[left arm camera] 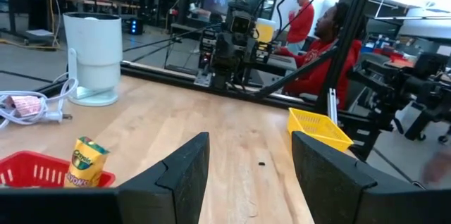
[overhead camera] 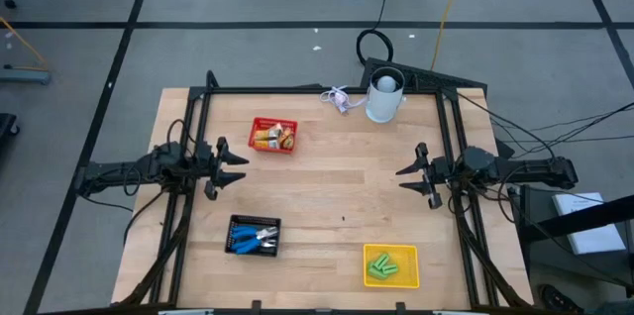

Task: Pick & Place School Supplies
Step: Return to Home Position

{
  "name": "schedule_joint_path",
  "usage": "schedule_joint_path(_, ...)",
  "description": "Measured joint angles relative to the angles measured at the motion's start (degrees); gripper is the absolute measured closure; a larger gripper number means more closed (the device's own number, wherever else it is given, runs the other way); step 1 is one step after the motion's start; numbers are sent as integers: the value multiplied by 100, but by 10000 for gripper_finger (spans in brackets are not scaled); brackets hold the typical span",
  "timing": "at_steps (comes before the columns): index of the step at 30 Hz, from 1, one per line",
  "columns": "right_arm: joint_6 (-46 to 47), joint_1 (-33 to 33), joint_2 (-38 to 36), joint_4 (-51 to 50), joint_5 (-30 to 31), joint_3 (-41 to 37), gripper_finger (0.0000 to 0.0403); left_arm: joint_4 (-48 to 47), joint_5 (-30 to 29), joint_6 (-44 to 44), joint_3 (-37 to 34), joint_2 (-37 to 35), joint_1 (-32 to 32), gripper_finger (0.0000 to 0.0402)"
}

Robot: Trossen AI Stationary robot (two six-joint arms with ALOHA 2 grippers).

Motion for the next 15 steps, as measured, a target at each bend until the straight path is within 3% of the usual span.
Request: schedule_joint_path(15,0,0,0,11,0,0,258,-2,-1,-7,0,-1,2,197)
